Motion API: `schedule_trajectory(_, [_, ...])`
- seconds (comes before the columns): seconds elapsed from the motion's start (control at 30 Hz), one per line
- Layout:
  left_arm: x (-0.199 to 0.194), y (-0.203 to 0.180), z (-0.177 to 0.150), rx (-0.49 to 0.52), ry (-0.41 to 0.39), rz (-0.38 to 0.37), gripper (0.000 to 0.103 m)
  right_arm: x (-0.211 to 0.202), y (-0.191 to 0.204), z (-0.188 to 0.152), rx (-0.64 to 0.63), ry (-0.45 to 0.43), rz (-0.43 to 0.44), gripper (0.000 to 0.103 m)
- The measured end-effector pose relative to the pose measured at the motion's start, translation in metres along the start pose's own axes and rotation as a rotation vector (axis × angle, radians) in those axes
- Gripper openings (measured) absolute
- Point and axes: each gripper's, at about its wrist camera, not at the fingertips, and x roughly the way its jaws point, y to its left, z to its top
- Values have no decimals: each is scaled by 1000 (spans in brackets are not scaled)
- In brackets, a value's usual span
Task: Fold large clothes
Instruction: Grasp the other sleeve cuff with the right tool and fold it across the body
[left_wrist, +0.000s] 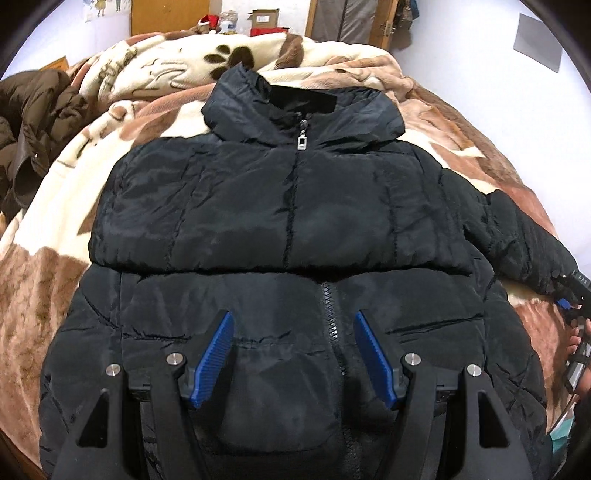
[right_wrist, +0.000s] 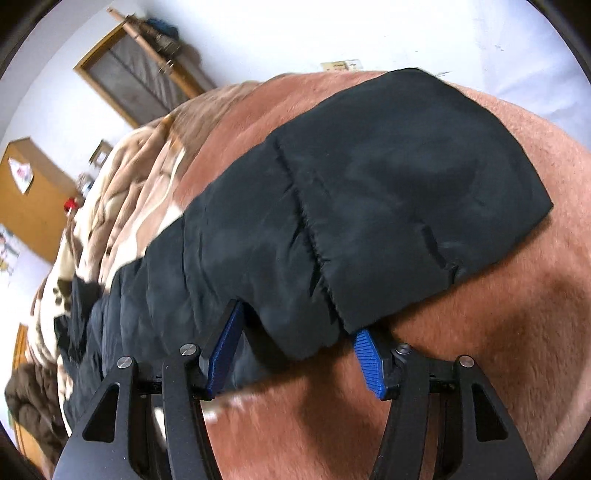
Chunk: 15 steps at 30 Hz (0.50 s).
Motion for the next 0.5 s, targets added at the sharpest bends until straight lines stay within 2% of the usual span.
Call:
schedule_trajectory(0.07, [-2, 3, -2, -5, -2, -1, 69, 2, 1, 6, 17, -4, 1, 53])
schedule_trajectory(0.1, [-3, 4, -2, -7, -3, -1, 69, 1, 0, 11, 23, -7, -17, 37])
schedule_trajectory(0.13, [-5, 6, -3, -10, -4, -1, 69, 1, -1, 14, 24, -4, -22, 26])
schedule_trajectory(0.2, [-11, 9, -5, -19, -12, -4, 69, -9, 6, 19, 9, -8, -16, 17])
schedule_trajectory(0.4, [-27, 17, -3, -37, -38, -8, 69, -63, 64, 23, -153, -89, 41, 13])
schedule_trajectory(0.5, [-38, 19, -2, -41, -63, -14, 69, -89, 98, 26, -204, -121, 113, 12])
